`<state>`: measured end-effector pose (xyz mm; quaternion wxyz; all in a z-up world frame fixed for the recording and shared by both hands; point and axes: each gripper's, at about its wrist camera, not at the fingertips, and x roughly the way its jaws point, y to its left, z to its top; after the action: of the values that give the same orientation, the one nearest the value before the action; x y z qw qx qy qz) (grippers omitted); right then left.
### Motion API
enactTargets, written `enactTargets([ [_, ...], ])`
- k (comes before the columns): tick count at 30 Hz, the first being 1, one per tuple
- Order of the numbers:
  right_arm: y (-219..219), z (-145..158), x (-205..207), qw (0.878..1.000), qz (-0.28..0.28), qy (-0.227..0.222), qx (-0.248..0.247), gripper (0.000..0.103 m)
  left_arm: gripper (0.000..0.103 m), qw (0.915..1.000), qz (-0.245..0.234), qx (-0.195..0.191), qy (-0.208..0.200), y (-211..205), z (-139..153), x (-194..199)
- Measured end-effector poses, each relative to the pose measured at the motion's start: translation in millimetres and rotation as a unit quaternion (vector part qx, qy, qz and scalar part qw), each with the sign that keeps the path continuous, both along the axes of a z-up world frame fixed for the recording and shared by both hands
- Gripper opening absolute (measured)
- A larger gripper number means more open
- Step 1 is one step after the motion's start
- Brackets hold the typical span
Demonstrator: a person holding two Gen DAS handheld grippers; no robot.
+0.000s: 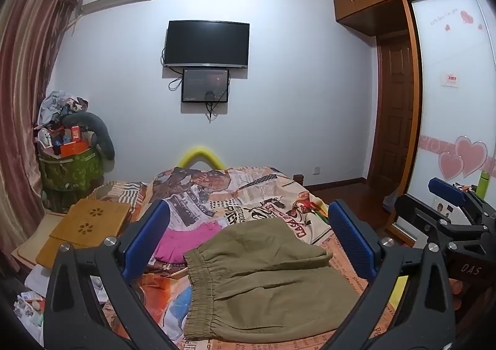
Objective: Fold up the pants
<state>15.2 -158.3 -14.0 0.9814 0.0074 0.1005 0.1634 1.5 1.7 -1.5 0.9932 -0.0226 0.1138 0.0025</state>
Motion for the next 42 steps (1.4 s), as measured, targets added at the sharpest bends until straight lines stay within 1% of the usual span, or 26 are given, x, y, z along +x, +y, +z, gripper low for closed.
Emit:
enactTargets([
  [42,-0.6,-4.8,2.6,1.0,-0.001,0.002,0.003,0.103,0.103,1.0,0.001,0.004,0.002,-1.6,-1.2,-0.6],
])
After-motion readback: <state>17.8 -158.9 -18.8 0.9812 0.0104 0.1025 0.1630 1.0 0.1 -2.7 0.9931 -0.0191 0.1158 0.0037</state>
